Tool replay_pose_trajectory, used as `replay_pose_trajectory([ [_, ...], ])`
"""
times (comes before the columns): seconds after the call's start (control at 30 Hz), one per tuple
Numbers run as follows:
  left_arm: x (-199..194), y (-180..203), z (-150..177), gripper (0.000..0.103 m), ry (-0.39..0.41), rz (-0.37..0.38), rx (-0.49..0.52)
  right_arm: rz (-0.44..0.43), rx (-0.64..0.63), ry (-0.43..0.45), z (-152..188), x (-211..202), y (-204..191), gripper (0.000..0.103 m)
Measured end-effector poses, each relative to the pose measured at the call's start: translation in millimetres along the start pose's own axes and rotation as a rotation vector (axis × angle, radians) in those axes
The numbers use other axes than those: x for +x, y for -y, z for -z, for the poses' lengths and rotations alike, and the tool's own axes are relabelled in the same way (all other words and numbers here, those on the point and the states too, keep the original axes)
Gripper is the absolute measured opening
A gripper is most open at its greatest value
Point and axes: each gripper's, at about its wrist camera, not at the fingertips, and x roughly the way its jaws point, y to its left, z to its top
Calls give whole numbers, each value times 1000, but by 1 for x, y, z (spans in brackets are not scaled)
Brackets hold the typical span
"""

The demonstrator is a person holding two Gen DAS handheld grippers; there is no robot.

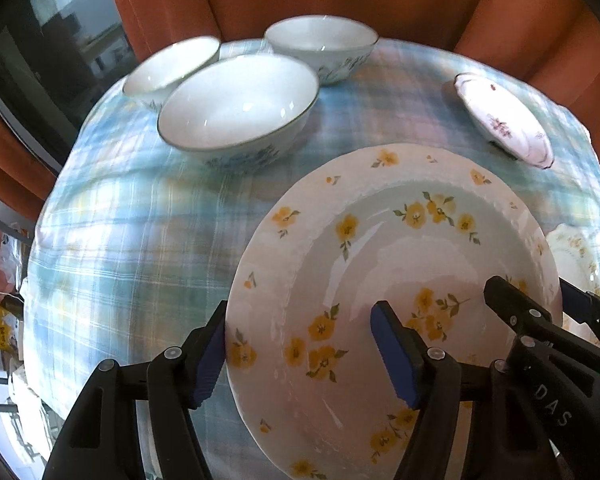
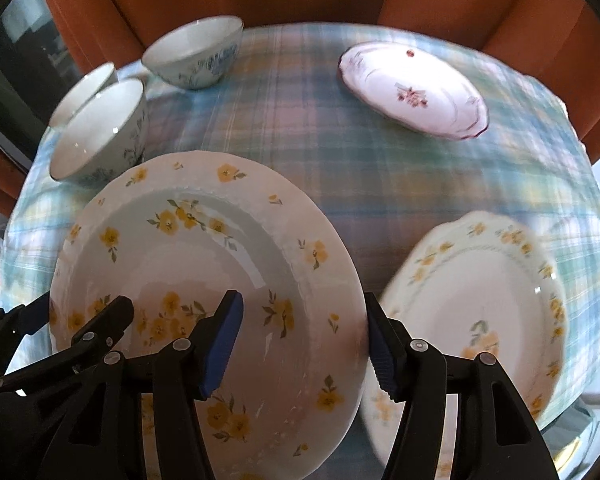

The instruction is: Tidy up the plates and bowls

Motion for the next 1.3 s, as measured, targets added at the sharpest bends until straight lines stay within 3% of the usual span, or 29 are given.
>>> replay_pose_trajectory([
  [0.47,-37,75,17,70,82,-1,23,-17,25,97,9,-45,75,64],
  [1.3,-34,227,24,71,88,73,97,53,107,148,37,-63,230,64],
])
